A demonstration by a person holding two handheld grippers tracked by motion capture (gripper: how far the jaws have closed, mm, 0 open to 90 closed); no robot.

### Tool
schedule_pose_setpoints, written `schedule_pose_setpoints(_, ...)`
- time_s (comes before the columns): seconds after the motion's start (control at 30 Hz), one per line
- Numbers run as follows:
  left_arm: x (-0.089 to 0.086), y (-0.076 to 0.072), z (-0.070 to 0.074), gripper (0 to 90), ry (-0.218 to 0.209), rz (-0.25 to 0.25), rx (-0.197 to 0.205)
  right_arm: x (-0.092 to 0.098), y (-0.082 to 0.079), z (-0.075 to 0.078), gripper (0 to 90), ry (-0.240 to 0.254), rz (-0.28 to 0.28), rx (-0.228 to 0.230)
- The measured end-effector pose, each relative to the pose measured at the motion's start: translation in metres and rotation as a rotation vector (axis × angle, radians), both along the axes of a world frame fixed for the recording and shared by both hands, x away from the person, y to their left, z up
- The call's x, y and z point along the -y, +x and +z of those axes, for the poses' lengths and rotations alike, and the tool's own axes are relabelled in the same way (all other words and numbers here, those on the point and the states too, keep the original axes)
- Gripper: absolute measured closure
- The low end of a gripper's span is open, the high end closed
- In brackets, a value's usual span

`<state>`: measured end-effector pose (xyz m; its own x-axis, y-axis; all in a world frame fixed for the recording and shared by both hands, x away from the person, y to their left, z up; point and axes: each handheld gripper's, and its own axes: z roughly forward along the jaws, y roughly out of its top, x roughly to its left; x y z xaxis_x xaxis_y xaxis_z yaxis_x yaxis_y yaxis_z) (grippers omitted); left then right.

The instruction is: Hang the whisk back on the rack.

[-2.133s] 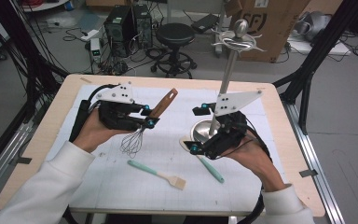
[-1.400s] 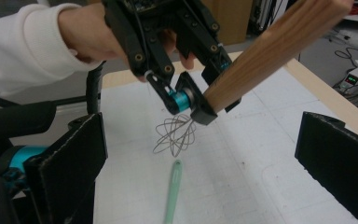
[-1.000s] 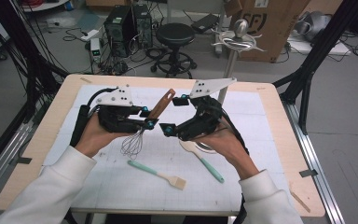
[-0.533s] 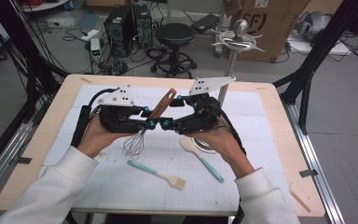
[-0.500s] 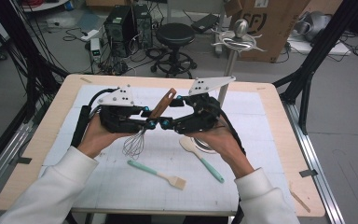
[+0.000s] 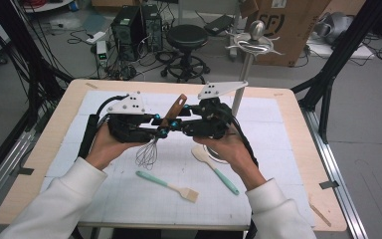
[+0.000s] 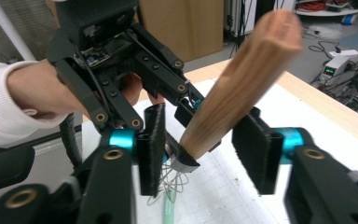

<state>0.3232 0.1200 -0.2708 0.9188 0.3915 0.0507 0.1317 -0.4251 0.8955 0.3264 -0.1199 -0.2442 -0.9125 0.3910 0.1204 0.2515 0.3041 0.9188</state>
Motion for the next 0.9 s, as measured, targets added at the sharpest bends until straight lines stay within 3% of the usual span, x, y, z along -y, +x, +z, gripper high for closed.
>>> schedule_pose_setpoints(0.27, 0.0057, -0.0003, -0.001, 70.7, 0.003, 0.004, -0.003, -0.0037, -0.0004, 0.0009, 60.6, 0.004, 0.002, -0.005)
schedule_pose_setpoints(0.5, 0.0085, -0.0015, -0.0008, 70.7, 0.008, -0.002, -0.002, -0.0046, 0.0002, 0.001, 71.0, -0.005, -0.018, -0.006)
schedule_pose_setpoints(0.7, 0.0083, -0.0007, -0.0013, 70.7, 0.011, 0.0, -0.009, -0.0072, 0.0002, 0.0007, 72.5, -0.007, -0.022, 0.007)
schedule_pose_setpoints(0.9, 0.0062, 0.0015, -0.0033, 70.2, -0.005, -0.034, -0.037, -0.0094, -0.0001, 0.0013, 73.1, -0.025, -0.015, 0.009)
